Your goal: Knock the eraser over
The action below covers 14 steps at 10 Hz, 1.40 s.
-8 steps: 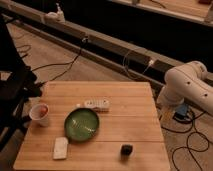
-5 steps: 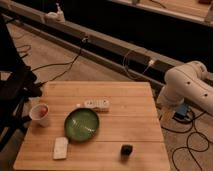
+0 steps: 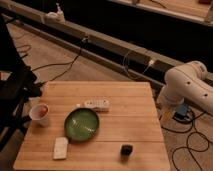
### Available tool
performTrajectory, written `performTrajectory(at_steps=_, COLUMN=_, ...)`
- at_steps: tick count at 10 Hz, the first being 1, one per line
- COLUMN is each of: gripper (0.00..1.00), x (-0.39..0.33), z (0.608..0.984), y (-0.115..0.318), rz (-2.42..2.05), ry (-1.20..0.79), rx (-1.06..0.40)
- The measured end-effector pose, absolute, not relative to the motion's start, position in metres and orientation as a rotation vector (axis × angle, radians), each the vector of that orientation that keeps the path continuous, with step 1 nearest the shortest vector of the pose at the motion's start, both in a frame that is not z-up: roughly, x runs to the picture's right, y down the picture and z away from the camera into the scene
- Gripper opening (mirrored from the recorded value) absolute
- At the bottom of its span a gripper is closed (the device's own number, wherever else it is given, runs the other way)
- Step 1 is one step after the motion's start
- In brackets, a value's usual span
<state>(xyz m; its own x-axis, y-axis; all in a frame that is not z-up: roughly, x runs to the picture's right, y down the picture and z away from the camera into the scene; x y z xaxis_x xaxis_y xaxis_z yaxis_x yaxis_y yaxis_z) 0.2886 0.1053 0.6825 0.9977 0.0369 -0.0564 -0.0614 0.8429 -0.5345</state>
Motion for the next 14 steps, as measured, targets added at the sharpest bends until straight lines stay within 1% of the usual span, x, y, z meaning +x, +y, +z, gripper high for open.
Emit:
performTrajectory(at_steps=5, gripper=0.65, x=0.2885, z=0.6825, y=0.1053, rz=0.052, ry=0.044, rx=-0.566)
performTrajectory(at_steps=6, gripper=0.63, x=0.2886, z=0.6825, y=0.1053, rz=0.052, ry=0.044, rx=-0.566)
performTrajectory(at_steps=7, gripper=0.56, x=0.2885, z=0.6825, y=0.1053, rz=0.052, ry=0.044, rx=-0.566)
performTrajectory(at_steps=12, gripper=0.07, x=0.2885, z=0.6827, y=0.1055, rz=0.052, ry=0.044, rx=-0.566)
performTrajectory(at_steps=13, gripper=0.01, x=0.2885, z=0.6827, y=0.1055, rz=0.052, ry=0.044, rx=-0.566)
performTrajectory(at_steps=14, gripper=0.00, x=0.2887, z=0.6827, y=0.1052, rz=0.052, ry=0.045, rx=-0.565)
